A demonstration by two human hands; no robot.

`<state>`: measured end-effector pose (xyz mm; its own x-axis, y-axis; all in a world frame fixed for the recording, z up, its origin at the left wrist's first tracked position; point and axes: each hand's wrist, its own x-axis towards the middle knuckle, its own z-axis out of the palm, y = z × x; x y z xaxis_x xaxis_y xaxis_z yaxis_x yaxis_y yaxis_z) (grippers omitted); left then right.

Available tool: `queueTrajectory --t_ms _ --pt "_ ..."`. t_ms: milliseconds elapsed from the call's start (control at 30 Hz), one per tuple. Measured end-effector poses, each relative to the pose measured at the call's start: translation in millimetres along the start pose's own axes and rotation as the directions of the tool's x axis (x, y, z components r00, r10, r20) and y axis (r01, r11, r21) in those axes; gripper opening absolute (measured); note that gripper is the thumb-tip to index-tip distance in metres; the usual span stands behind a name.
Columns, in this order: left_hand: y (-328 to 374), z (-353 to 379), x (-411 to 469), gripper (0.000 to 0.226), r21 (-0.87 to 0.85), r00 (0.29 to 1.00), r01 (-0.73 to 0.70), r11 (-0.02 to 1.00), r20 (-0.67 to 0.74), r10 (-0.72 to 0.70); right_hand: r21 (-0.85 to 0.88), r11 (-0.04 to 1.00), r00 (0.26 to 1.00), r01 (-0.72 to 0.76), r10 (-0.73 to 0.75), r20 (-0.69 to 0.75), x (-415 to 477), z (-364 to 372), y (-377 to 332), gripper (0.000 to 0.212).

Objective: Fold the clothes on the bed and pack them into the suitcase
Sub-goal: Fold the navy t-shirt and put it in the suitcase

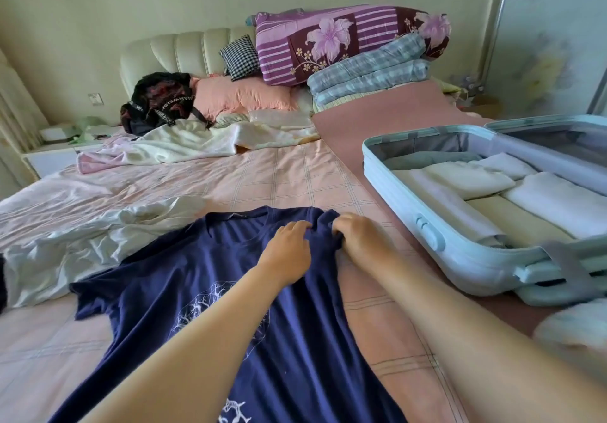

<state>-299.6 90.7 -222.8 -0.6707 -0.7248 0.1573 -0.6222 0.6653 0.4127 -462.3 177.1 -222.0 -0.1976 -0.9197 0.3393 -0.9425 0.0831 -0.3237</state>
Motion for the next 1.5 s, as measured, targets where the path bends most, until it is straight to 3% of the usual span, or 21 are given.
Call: queueTrajectory --t_ms 100,167,200,267,300,400,500,600,700,767,867,967,1033,1100,1233,1300,1367,1400,1500 --pt "4.6 7.0 14.5 0.048 0.141 0.999 0.005 0.990 -0.055 0.002 -0.322 0.946 0.999 0.032 -0.018 0.046 6.4 -24.8 21.8 0.019" --pt "10.3 15.3 18.6 0.056 0.195 0.997 0.011 0.981 0.070 -0.025 -0.530 0.846 0.975 -0.059 0.162 0.151 5.8 -27.5 29.3 0.022" --pt "12.8 21.8 19.6 0.061 0.222 0.983 0.008 0.975 0.178 -0.049 -0.554 0.826 0.956 -0.106 0.237 0.171 4.8 -25.2 31.0 0.021" --pt "15.3 33.5 21.4 0.063 0.296 0.950 -0.013 0.955 0.301 -0.080 -0.535 0.825 0.944 -0.181 0.298 0.140 2.3 -18.4 33.5 0.024" --pt "15.1 35.1 24.6 0.061 0.323 0.956 -0.022 0.946 0.282 -0.074 -0.501 0.842 0.952 -0.203 0.290 0.102 2.1 -15.2 35.9 0.025" --pt "11.1 27.3 43.8 0.044 0.349 0.996 -0.048 0.936 0.087 0.019 -0.262 0.906 0.941 -0.332 0.335 -0.035 2.8 -7.2 43.2 0.030" --pt "2.7 23.7 71.1 0.034 0.281 0.997 -0.070 0.957 -0.017 0.077 -0.103 0.884 0.890 -0.456 0.454 -0.046 12.0 2.9 40.3 0.032" --pt "-3.5 28.6 99.0 0.041 0.164 0.991 -0.093 0.982 0.106 0.076 0.006 0.799 0.799 -0.601 0.601 -0.023 28.3 6.9 39.4 0.048" --pt "-6.8 42.6 112.5 0.052 0.217 0.960 -0.118 0.969 0.273 0.056 -0.022 0.741 0.736 -0.671 0.670 0.093 41.2 6.5 44.2 0.039" --pt "-9.7 52.3 112.2 0.056 0.270 0.943 -0.086 0.959 0.334 -0.009 0.013 0.747 0.743 -0.665 0.659 0.119 44.7 7.7 44.3 0.037" --pt "-11.3 51.1 111.3 0.056 0.209 0.948 -0.065 0.976 0.317 -0.005 0.131 0.797 0.807 -0.590 0.585 0.076 46.0 10.8 38.6 0.033" --pt "-14.4 30.5 104.8 0.048 -0.160 0.988 -0.001 0.987 0.152 0.025 0.308 0.790 0.834 -0.530 0.552 0.020 51.8 4.2 26.2 0.017" --pt "-18.6 11.9 94.6 0.035 -0.422 0.997 0.076 0.903 0.022 -0.074 0.393 0.777 0.843 -0.493 0.538 -0.006 60.1 -5.1 8.3 0.019" --pt "-26.5 -10.3 85.7 0.029 -0.562 0.982 0.107 0.820 -0.068 -0.175 0.459 0.766 0.853 -0.450 0.521 -0.032 71.0 -13.4 -18.6 0.025" --pt "-50.2 -53.8 59.9 0.031 -0.822 0.933 0.188 0.538 -0.022 -0.360 0.544 0.752 0.907 -0.372 0.419 0.041 92.4 -13.4 -89.1 0.028" --pt "-68.7 -70.6 44.1 0.031 -0.846 0.897 0.230 0.481 -0.008 -0.443 0.623 0.687 0.925 -0.375 0.316 0.209 94.9 -5.2 -123.1 0.036" --pt "-92.5 -78.8 30.2 0.037 -0.732 0.865 0.317 0.604 -0.039 -0.501 0.714 0.529 0.884 -0.458 0.188 0.428 92.7 2.8 -148.6 0.049" --pt "-104.0 -78.9 23.5 0.039 -0.662 0.856 0.363 0.656 -0.041 -0.515 0.722 0.498 0.867 -0.481 0.145 0.477 90.2 6.0 -155.5 0.047" --pt "-121.0 -72.8 3.0 0.037 -0.536 0.862 0.450 0.714 0.051 -0.505 0.632 0.634 0.890 -0.445 0.237 0.389 88.9 18.1 -148.2 0.036"
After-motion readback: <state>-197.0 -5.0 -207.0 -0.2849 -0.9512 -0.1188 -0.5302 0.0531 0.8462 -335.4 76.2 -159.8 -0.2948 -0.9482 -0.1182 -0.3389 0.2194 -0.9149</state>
